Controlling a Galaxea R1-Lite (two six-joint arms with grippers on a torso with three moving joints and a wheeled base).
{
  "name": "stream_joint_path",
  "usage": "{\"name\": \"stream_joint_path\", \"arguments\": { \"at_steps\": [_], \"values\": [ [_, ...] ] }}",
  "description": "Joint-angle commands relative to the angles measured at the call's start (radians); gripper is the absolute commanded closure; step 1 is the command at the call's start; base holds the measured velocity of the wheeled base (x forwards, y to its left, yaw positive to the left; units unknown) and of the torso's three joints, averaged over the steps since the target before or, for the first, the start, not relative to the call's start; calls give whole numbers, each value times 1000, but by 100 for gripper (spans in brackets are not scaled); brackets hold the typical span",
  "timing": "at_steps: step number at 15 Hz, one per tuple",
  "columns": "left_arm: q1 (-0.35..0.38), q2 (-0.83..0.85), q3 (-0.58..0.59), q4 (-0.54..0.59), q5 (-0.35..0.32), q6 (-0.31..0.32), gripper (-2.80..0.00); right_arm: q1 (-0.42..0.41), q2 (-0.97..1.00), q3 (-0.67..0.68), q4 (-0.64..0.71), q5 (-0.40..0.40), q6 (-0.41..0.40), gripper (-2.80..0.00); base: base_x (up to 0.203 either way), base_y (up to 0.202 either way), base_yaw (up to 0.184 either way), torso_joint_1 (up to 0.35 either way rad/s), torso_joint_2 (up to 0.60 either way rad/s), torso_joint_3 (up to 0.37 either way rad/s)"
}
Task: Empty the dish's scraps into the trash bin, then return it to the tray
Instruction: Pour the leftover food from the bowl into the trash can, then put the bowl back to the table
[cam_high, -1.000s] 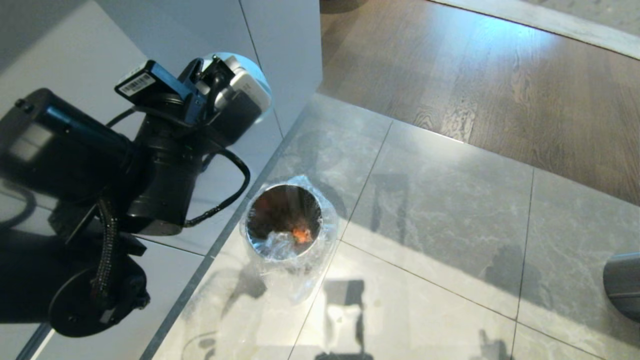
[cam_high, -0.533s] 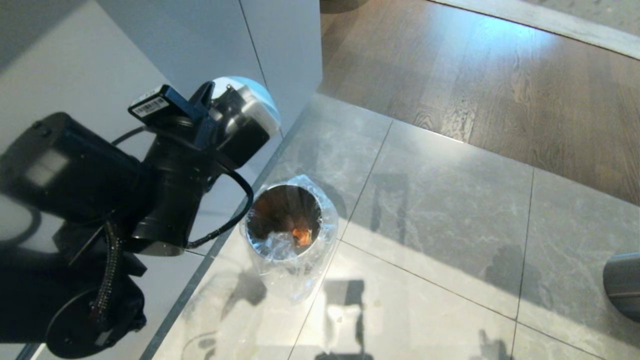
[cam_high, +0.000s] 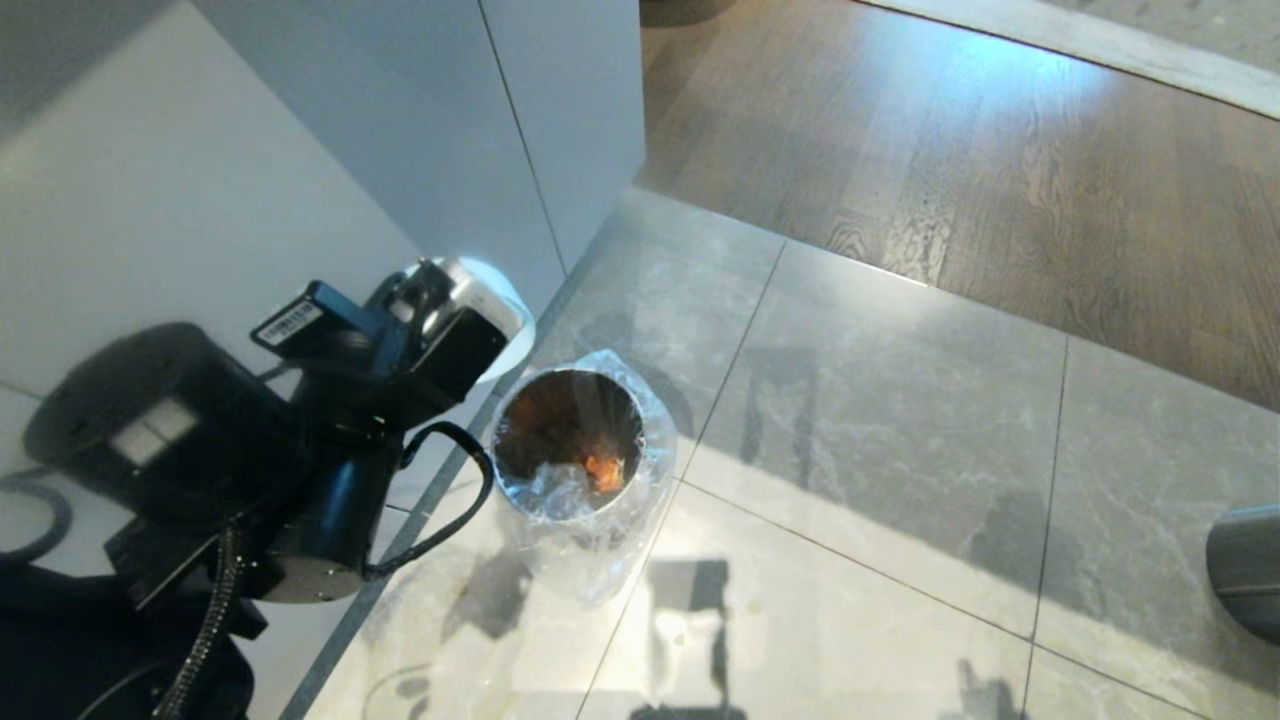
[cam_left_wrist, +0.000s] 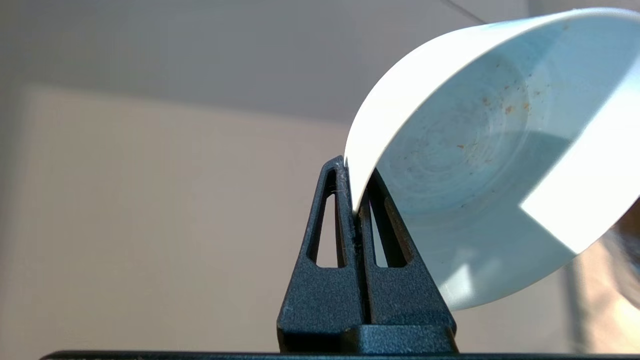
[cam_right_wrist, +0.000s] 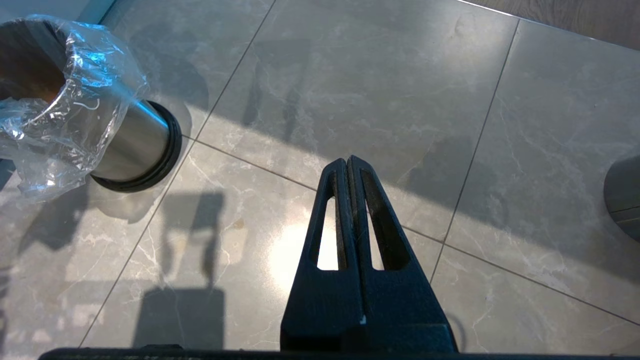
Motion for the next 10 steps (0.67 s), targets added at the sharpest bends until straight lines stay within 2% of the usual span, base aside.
{"name": "stream_joint_path", "arguments": {
  "at_steps": [1, 4, 5, 6, 10],
  "values": [
    [0, -22, 4, 112, 14, -106, 0, 0, 0, 0, 0, 0, 0, 0, 0, 0, 0, 0, 0, 0],
    [-24, -54, 7, 388, 12, -395, 0, 0, 0, 0, 0, 0, 0, 0, 0, 0, 0, 0, 0, 0],
    [-29, -77, 9, 446, 12, -460, 0, 0, 0, 0, 0, 0, 0, 0, 0, 0, 0, 0, 0, 0],
    [-29, -92, 17, 474, 14, -485, 0, 0, 0, 0, 0, 0, 0, 0, 0, 0, 0, 0, 0, 0],
    [-8, -153, 80, 491, 7, -516, 0, 0, 0, 0, 0, 0, 0, 0, 0, 0, 0, 0, 0, 0]
  ]
}}
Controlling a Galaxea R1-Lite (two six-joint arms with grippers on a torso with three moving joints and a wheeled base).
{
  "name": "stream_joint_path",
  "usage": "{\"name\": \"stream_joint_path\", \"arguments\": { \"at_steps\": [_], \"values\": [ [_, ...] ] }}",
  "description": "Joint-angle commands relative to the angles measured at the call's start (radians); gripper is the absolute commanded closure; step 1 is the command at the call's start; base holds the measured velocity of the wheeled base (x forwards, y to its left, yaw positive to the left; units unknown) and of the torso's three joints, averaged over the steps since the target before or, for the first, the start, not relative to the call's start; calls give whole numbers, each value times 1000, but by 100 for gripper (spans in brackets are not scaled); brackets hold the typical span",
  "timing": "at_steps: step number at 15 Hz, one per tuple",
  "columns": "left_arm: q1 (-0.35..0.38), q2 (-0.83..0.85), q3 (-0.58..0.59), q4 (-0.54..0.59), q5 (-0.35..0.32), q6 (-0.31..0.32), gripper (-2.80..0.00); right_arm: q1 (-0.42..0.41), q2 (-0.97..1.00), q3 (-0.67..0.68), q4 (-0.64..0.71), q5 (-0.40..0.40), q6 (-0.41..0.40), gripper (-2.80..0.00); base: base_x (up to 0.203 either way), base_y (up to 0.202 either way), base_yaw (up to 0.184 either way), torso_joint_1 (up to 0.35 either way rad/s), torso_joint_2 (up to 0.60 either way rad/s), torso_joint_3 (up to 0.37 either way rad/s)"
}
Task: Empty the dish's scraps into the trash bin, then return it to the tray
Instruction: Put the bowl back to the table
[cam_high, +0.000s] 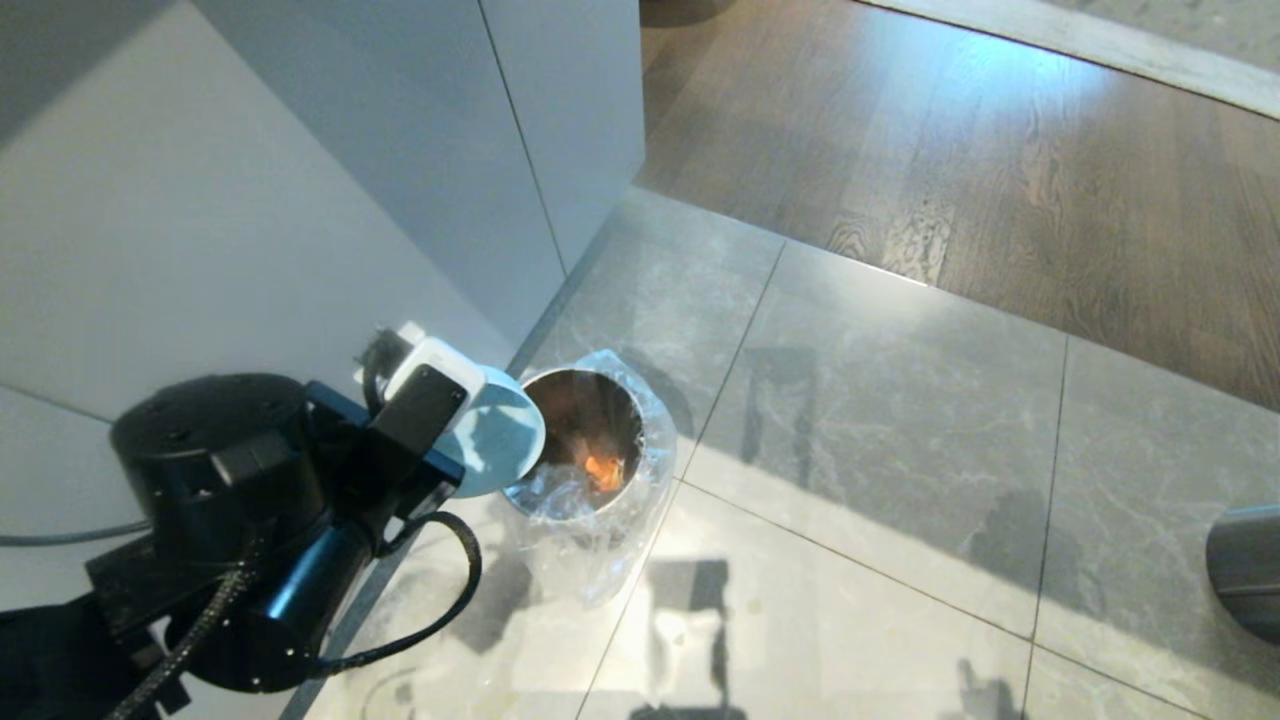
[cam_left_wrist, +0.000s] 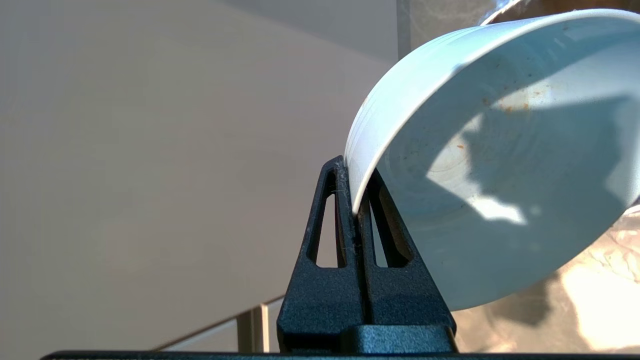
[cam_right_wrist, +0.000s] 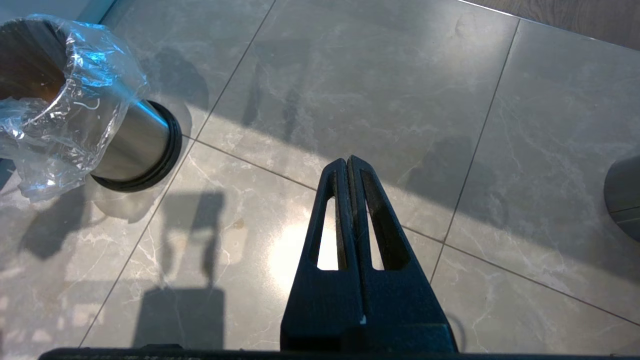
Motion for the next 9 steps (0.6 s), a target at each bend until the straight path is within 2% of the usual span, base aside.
{"name": "stream_joint_path", "arguments": {
  "at_steps": [1, 3, 6, 7, 9],
  "values": [
    [4, -51, 30, -3, -1, -5, 0, 0, 0, 0, 0, 0, 0, 0, 0, 0, 0, 0, 0, 0],
    [13, -84, 47, -3, -8, -22, 0, 0, 0, 0, 0, 0, 0, 0, 0, 0, 0, 0, 0, 0],
    [52, -146, 64, 28, -31, -94, 0, 0, 0, 2, 0, 0, 0, 0, 0, 0, 0, 0, 0, 0],
    [73, -172, 66, 53, -59, -119, 0, 0, 0, 2, 0, 0, 0, 0, 0, 0, 0, 0, 0, 0],
    [133, -207, 64, 114, -201, -174, 0, 0, 0, 0, 0, 0, 0, 0, 0, 0, 0, 0, 0, 0]
  ]
}}
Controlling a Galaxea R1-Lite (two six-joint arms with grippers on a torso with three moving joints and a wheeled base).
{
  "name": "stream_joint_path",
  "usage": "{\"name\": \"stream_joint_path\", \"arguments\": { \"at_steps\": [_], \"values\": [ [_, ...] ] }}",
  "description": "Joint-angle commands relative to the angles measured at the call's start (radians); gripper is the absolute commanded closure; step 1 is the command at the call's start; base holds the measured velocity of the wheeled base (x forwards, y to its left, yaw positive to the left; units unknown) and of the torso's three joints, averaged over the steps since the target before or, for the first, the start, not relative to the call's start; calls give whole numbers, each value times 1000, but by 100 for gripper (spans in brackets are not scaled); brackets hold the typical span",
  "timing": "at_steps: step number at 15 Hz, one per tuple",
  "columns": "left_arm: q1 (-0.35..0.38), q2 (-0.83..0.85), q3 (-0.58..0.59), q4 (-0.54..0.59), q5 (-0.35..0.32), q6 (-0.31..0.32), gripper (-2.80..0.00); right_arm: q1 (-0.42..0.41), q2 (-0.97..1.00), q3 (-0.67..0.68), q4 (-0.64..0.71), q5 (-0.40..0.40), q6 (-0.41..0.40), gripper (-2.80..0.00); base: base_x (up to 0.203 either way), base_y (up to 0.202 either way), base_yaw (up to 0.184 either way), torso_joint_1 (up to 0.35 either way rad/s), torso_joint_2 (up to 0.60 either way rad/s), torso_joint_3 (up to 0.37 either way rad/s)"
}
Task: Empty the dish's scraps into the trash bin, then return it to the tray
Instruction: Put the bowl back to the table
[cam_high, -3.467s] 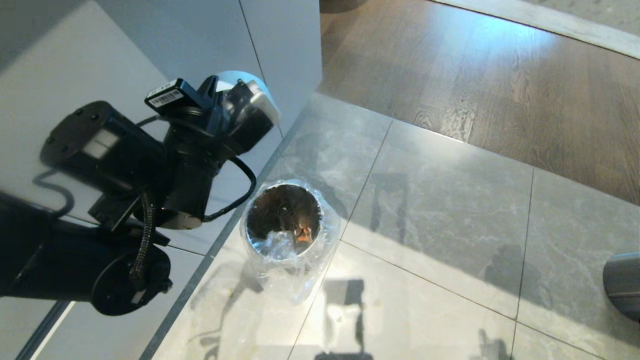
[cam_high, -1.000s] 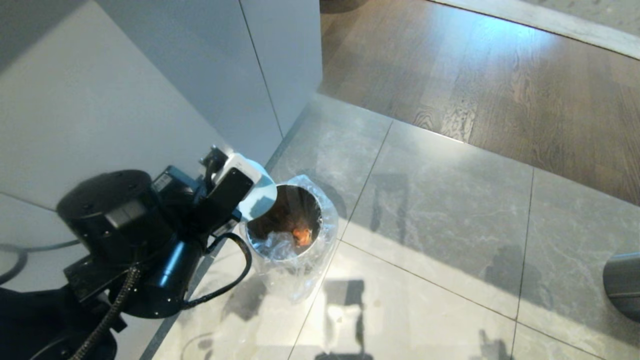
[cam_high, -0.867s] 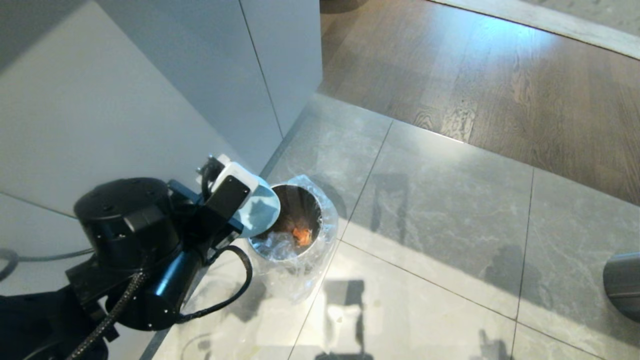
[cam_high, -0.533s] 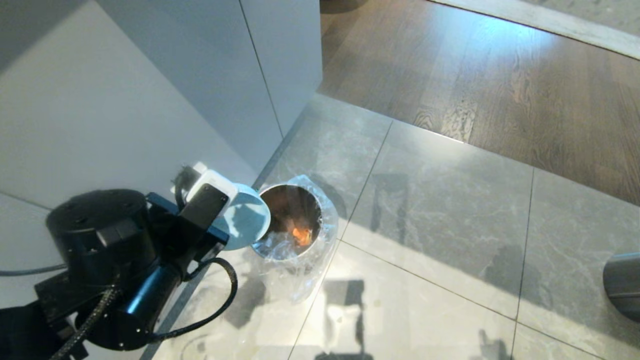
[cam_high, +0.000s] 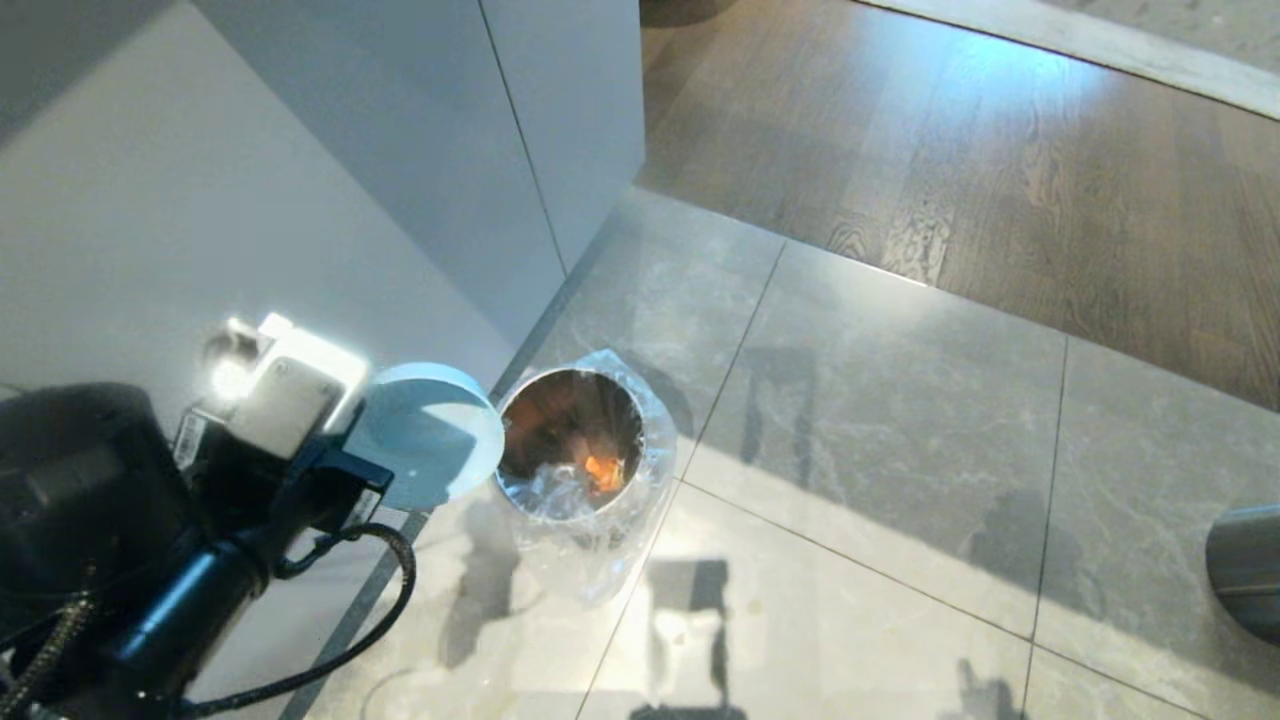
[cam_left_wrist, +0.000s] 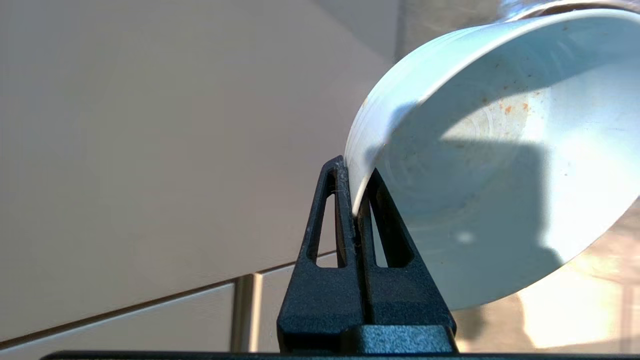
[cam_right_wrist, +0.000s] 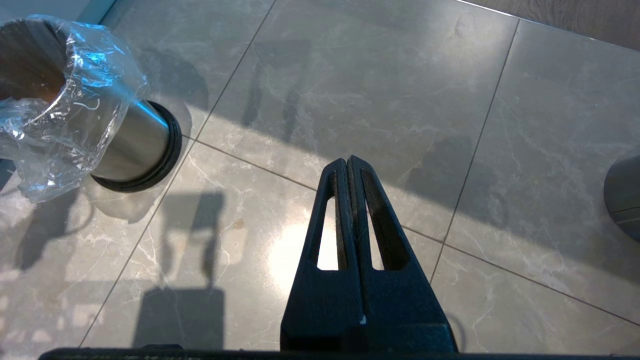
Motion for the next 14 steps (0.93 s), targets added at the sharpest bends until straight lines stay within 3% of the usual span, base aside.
{"name": "stream_joint_path", "arguments": {
  "at_steps": [1, 3, 5, 8, 14],
  "values": [
    [63, -51, 0, 43, -144, -36, 0, 0, 0, 0, 0, 0, 0, 0, 0, 0, 0, 0, 0, 0],
    [119, -79, 6, 118, -337, -116, 0, 0, 0, 0, 0, 0, 0, 0, 0, 0, 0, 0, 0, 0],
    [165, -131, 33, 191, -445, -181, 0, 0, 0, 0, 0, 0, 0, 0, 0, 0, 0, 0, 0, 0],
    [206, -242, 112, 245, -494, -233, 0, 0, 0, 0, 0, 0, 0, 0, 0, 0, 0, 0, 0, 0],
    [241, -536, 301, 349, -503, -342, 0, 0, 0, 1, 0, 0, 0, 0, 0, 0, 0, 0, 0, 0]
  ]
}}
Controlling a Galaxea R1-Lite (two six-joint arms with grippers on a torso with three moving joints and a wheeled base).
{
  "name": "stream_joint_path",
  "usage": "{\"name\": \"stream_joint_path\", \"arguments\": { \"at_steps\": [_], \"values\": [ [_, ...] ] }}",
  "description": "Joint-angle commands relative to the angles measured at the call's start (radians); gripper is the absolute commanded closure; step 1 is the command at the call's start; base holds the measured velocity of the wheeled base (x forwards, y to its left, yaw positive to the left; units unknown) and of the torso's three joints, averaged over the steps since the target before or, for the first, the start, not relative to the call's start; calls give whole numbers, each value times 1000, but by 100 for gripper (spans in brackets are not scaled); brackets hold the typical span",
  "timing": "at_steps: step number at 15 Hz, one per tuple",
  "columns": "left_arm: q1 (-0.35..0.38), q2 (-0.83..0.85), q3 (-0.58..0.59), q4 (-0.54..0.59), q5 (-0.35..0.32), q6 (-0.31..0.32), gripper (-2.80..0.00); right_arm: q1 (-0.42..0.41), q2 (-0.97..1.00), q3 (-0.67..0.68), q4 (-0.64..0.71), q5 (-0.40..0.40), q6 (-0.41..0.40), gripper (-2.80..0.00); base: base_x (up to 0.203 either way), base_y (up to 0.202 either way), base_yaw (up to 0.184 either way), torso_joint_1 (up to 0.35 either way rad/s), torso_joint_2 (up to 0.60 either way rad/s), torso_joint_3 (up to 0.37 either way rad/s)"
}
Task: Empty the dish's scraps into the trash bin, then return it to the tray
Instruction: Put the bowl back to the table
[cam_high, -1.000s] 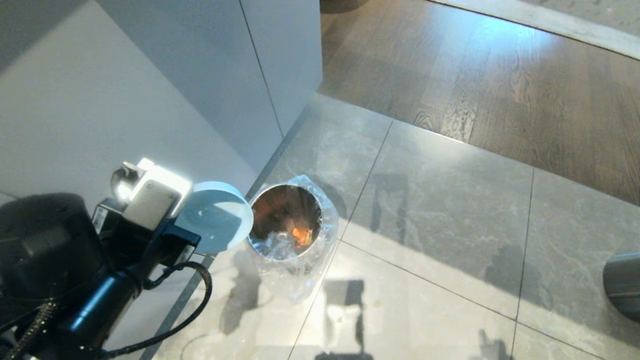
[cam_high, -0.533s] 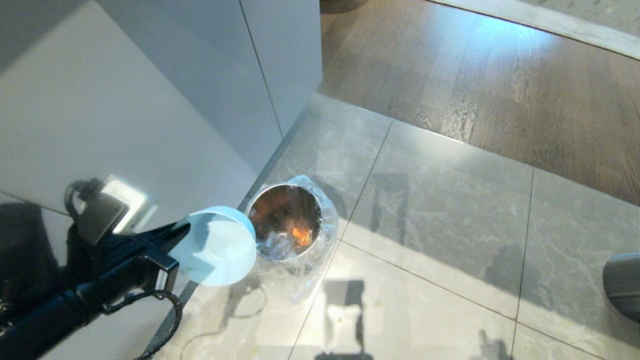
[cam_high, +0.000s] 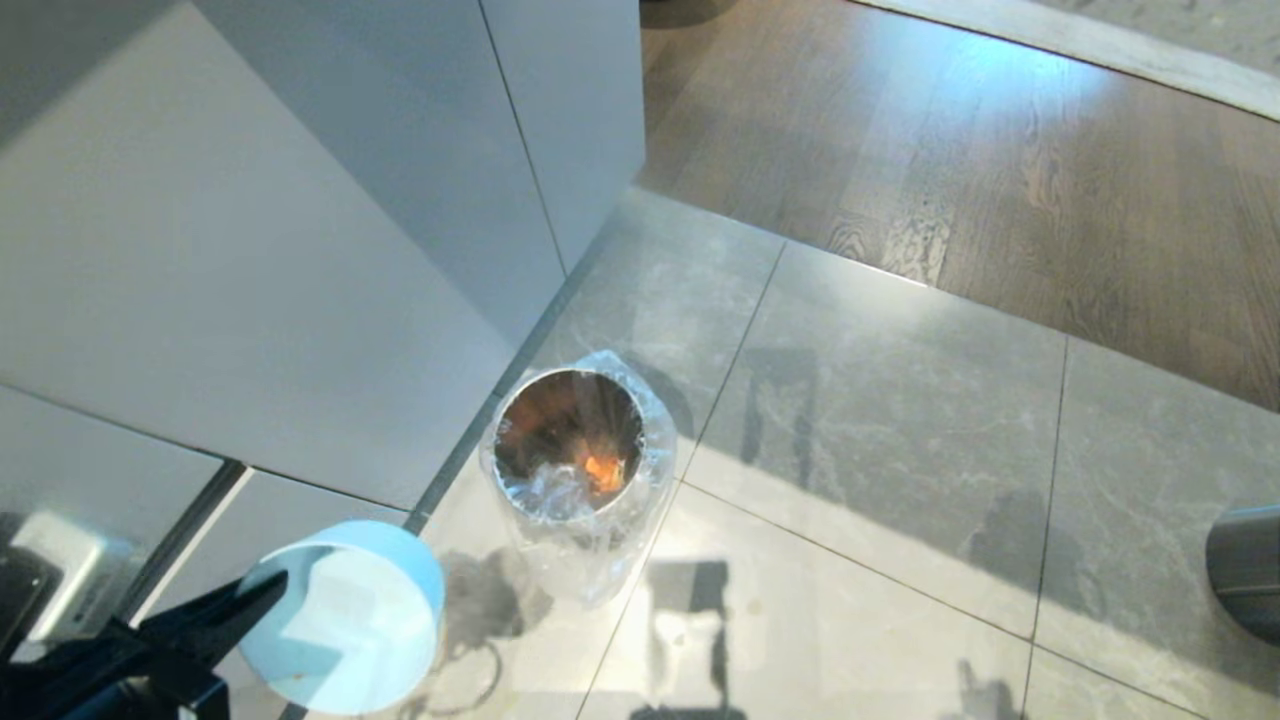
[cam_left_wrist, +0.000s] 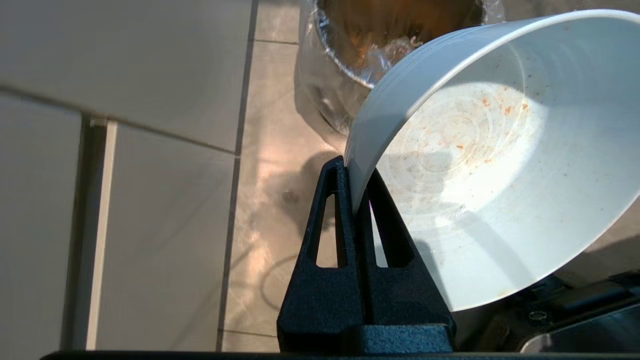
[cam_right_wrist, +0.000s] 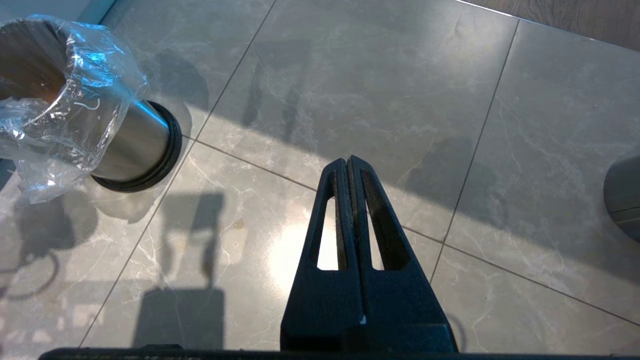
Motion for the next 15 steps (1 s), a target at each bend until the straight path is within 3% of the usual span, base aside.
{"name": "stream_joint_path", "arguments": {
  "at_steps": [1, 3, 6, 11, 15],
  "values": [
    [18, -123, 68, 3, 1, -7, 0, 0, 0, 0, -1, 0, 0, 0, 0, 0, 0, 0, 0, 0],
    [27, -182, 123, 11, 3, -42, 0, 0, 0, 1, -1, 0, 0, 0, 0, 0, 0, 0, 0, 0],
    [29, -250, 127, 99, 5, -144, 0, 0, 0, 0, -1, 0, 0, 0, 0, 0, 0, 0, 0, 0],
    [36, -394, 127, 267, 5, -153, 0, 0, 0, 0, -1, 0, 0, 0, 0, 0, 0, 0, 0, 0],
    [48, -444, 127, 270, 4, -157, 0, 0, 0, 0, -1, 0, 0, 0, 0, 0, 0, 0, 0, 0]
  ]
}}
